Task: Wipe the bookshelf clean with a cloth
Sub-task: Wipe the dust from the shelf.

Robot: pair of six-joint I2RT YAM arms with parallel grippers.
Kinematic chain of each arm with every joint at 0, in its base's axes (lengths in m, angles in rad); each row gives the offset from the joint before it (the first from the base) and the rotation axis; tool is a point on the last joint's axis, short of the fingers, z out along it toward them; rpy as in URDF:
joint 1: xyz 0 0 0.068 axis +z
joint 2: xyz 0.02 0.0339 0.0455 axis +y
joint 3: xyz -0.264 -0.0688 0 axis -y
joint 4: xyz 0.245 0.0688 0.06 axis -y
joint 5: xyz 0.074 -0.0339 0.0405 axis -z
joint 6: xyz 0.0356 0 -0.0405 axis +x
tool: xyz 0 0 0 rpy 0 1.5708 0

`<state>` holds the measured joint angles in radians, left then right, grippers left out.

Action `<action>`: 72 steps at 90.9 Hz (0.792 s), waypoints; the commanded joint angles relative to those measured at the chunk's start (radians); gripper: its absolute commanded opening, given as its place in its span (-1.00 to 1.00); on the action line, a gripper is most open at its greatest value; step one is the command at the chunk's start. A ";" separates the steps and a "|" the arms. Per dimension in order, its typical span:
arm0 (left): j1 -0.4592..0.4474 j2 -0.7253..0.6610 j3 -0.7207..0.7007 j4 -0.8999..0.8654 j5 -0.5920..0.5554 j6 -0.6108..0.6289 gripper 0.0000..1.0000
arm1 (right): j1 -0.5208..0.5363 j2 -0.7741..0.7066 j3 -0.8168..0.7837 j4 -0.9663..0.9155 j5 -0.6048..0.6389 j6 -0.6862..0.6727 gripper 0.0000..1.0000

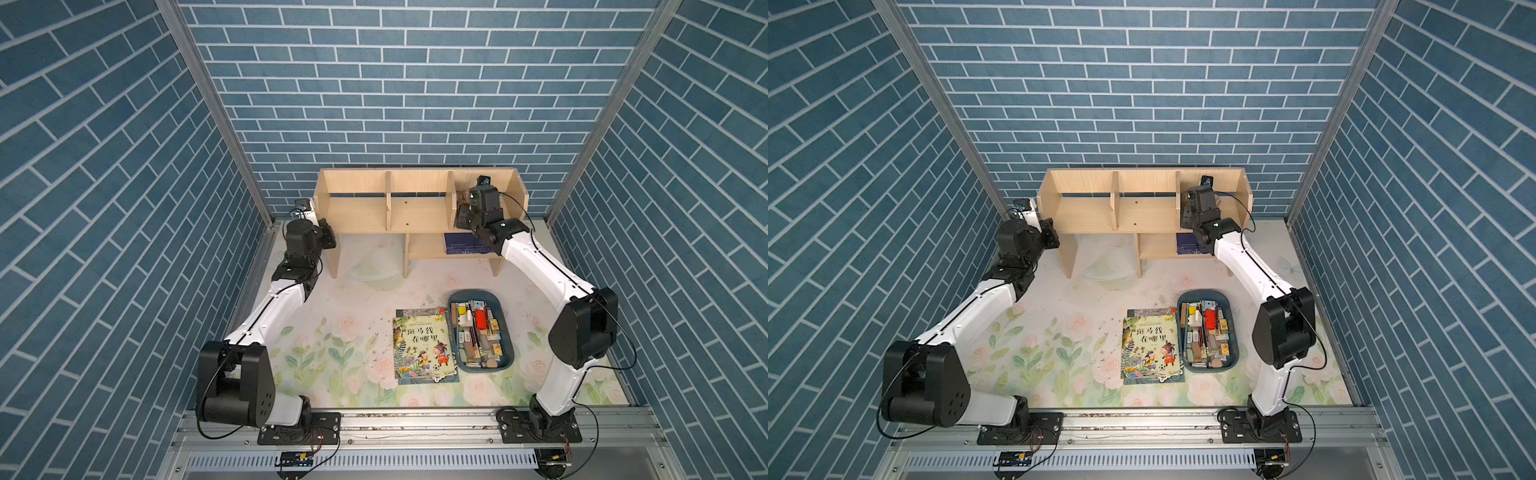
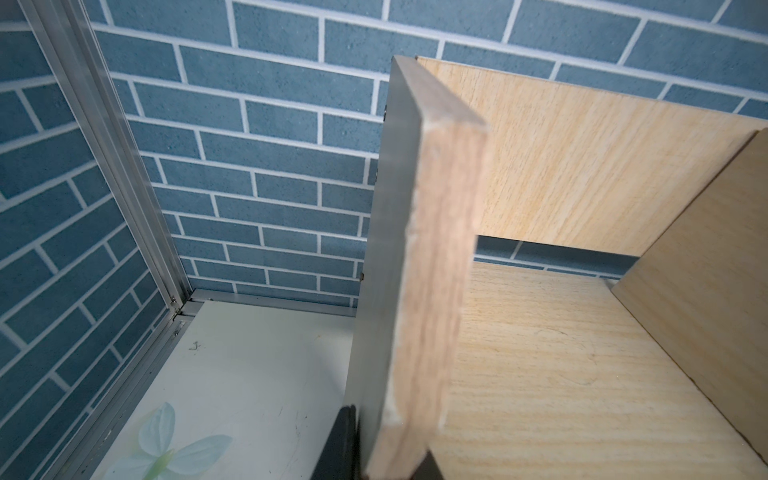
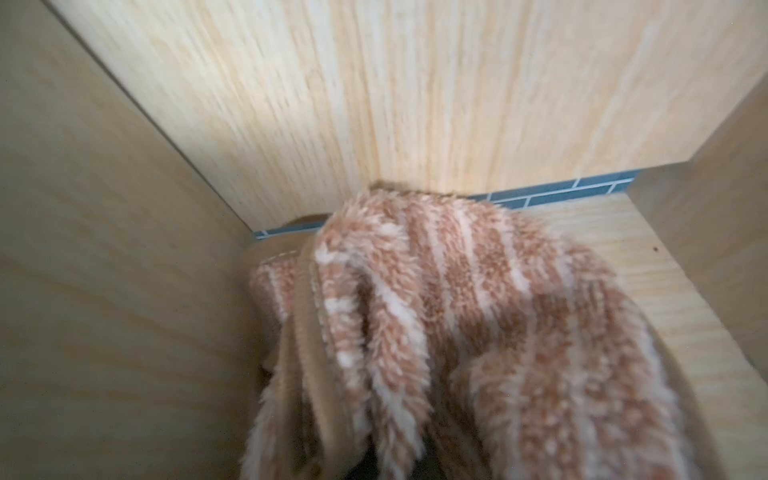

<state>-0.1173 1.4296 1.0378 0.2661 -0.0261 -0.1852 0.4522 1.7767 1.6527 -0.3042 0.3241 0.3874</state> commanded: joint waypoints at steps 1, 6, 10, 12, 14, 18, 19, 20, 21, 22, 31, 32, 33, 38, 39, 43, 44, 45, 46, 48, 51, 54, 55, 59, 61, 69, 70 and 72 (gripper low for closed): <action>-0.034 0.033 0.021 -0.015 0.126 -0.070 -0.86 | -0.034 -0.108 -0.080 -0.047 0.078 0.009 -1.00; -0.034 0.036 0.022 -0.020 0.129 -0.071 -0.87 | -0.065 -0.117 -0.083 -0.064 0.095 0.021 -1.00; -0.034 0.038 0.023 -0.021 0.134 -0.075 -0.88 | -0.087 -0.114 -0.069 -0.079 0.094 0.033 -1.00; -0.035 0.039 0.024 -0.021 0.136 -0.077 -0.88 | -0.094 -0.111 -0.059 -0.085 0.092 0.035 -1.00; -0.035 0.041 0.026 -0.021 0.138 -0.080 -0.89 | -0.098 -0.107 -0.046 -0.089 0.091 0.036 -1.00; -0.035 0.044 0.029 -0.021 0.145 -0.086 -0.89 | -0.099 -0.095 -0.019 -0.096 0.093 0.036 -1.00; -0.035 0.044 0.029 -0.021 0.147 -0.087 -0.90 | -0.099 -0.091 -0.013 -0.095 0.090 0.036 -1.00; -0.035 0.045 0.030 -0.020 0.150 -0.087 -0.90 | -0.099 -0.087 -0.007 -0.096 0.087 0.036 -1.00; -0.035 0.046 0.030 -0.019 0.151 -0.088 -0.90 | -0.099 -0.084 0.000 -0.094 0.082 0.036 -1.00; -0.035 0.047 0.030 -0.020 0.153 -0.089 -0.90 | -0.099 -0.080 0.008 -0.095 0.077 0.036 -1.00; -0.035 0.046 0.030 -0.017 0.165 -0.094 -0.92 | -0.093 -0.026 0.076 -0.081 0.028 0.035 -1.00; -0.035 0.046 0.030 -0.017 0.166 -0.094 -0.92 | -0.090 -0.019 0.087 -0.081 0.024 0.035 -1.00; -0.035 0.045 0.030 -0.017 0.168 -0.095 -0.92 | -0.089 -0.012 0.096 -0.081 0.019 0.034 -1.00; -0.035 0.046 0.031 -0.016 0.172 -0.096 -0.93 | -0.076 0.021 0.145 -0.081 0.007 0.027 -1.00; -0.035 0.046 0.031 -0.016 0.173 -0.097 -0.93 | -0.071 0.028 0.154 -0.081 0.005 0.025 -1.00; -0.035 0.046 0.031 -0.019 0.173 -0.097 -0.93 | -0.052 0.053 0.193 -0.083 -0.002 0.015 -1.00; -0.035 0.044 0.030 -0.020 0.173 -0.098 -0.93 | -0.047 0.060 0.205 -0.083 -0.003 0.014 -1.00; -0.035 0.045 0.031 -0.020 0.173 -0.097 -0.93 | -0.044 0.066 0.213 -0.084 -0.004 0.012 -1.00; -0.036 0.044 0.031 -0.020 0.173 -0.097 -0.93 | -0.039 0.071 0.221 -0.085 -0.005 0.010 -1.00; -0.036 0.043 0.031 -0.021 0.172 -0.095 -0.94 | -0.032 0.082 0.232 -0.083 -0.010 0.007 -1.00; -0.036 0.040 0.030 -0.022 0.171 -0.093 -0.94 | -0.021 0.093 0.245 -0.081 -0.016 0.002 -1.00; -0.036 0.039 0.030 -0.023 0.169 -0.091 -0.94 | -0.011 0.101 0.255 -0.084 -0.013 0.002 -1.00; -0.036 0.038 0.030 -0.023 0.169 -0.091 -0.95 | -0.009 0.103 0.256 -0.084 -0.011 0.001 -1.00; -0.036 0.037 0.031 -0.025 0.166 -0.090 -0.96 | -0.001 0.105 0.248 -0.091 -0.006 0.006 -1.00; -0.036 0.035 0.030 -0.026 0.165 -0.089 -0.97 | 0.001 0.101 0.236 -0.092 -0.004 0.008 -1.00; -0.037 0.033 0.030 -0.027 0.164 -0.089 -0.99 | 0.005 0.051 0.142 -0.080 0.011 0.022 -1.00; -0.036 0.033 0.030 -0.027 0.163 -0.089 -0.99 | 0.005 0.044 0.127 -0.076 0.013 0.025 -1.00; -0.037 0.033 0.030 -0.027 0.163 -0.091 -0.99 | 0.004 0.027 0.090 -0.071 0.023 0.027 -1.00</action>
<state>-0.1158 1.4467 1.0546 0.2638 -0.0189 -0.1875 0.4549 1.8618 1.8511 -0.3775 0.3313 0.3939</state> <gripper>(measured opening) 0.191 0.058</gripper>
